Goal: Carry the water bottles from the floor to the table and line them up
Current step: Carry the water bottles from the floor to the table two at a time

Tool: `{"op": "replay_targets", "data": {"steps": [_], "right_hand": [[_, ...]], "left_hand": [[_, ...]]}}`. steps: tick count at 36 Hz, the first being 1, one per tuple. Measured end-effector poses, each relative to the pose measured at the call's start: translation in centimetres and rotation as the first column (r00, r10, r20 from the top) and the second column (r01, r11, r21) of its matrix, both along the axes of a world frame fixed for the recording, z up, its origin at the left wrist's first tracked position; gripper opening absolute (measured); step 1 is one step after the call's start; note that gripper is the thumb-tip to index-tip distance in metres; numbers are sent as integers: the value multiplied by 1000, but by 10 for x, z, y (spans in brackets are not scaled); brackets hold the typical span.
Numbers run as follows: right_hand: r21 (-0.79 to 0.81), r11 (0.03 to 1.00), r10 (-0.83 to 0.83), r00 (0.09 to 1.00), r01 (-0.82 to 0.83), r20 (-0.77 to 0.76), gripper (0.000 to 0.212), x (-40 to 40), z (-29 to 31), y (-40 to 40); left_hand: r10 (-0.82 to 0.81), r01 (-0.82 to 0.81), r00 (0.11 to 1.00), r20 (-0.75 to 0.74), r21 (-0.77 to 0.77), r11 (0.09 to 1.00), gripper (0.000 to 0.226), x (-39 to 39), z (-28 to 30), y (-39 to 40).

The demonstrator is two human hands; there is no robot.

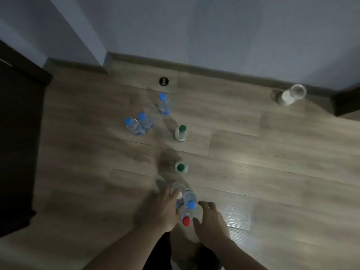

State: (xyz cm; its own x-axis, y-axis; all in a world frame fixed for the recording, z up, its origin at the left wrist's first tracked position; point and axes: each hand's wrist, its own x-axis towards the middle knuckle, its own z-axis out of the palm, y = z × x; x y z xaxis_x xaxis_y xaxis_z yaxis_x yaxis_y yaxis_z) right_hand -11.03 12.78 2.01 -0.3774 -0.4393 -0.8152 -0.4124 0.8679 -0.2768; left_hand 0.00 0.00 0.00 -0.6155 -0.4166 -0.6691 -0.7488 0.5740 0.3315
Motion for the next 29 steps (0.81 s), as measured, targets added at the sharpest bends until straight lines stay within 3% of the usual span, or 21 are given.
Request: {"op": "replay_targets", "data": {"steps": [6, 10, 16, 19, 23, 29], "right_hand": [[121, 990, -87, 994, 78, 69, 52, 12, -82, -10], [85, 990, -109, 994, 109, -5, 51, 13, -108, -10], [-16, 996, 90, 993, -91, -72, 52, -5, -110, -11], [-7, 987, 157, 985, -158, -68, 47, -20, -92, -9], [-42, 995, 84, 995, -86, -49, 42, -41, -41, 0], [-121, 993, -7, 995, -5, -99, 45, -70, 99, 40]], "left_hand": [[7, -4, 999, 52, -51, 999, 31, -18, -54, 4], [-101, 108, 993, 56, -130, 986, 42, -21, -78, 2], [-111, 128, 988, 107, -168, 977, 39, -35, -66, -2], [-175, 192, 979, 107, -175, 966, 45, -38, -43, -4], [-167, 175, 984, 58, -171, 970, 47, -42, 4, -3], [-67, 57, 996, -56, -167, 984, 43, -45, 142, 2]]}}
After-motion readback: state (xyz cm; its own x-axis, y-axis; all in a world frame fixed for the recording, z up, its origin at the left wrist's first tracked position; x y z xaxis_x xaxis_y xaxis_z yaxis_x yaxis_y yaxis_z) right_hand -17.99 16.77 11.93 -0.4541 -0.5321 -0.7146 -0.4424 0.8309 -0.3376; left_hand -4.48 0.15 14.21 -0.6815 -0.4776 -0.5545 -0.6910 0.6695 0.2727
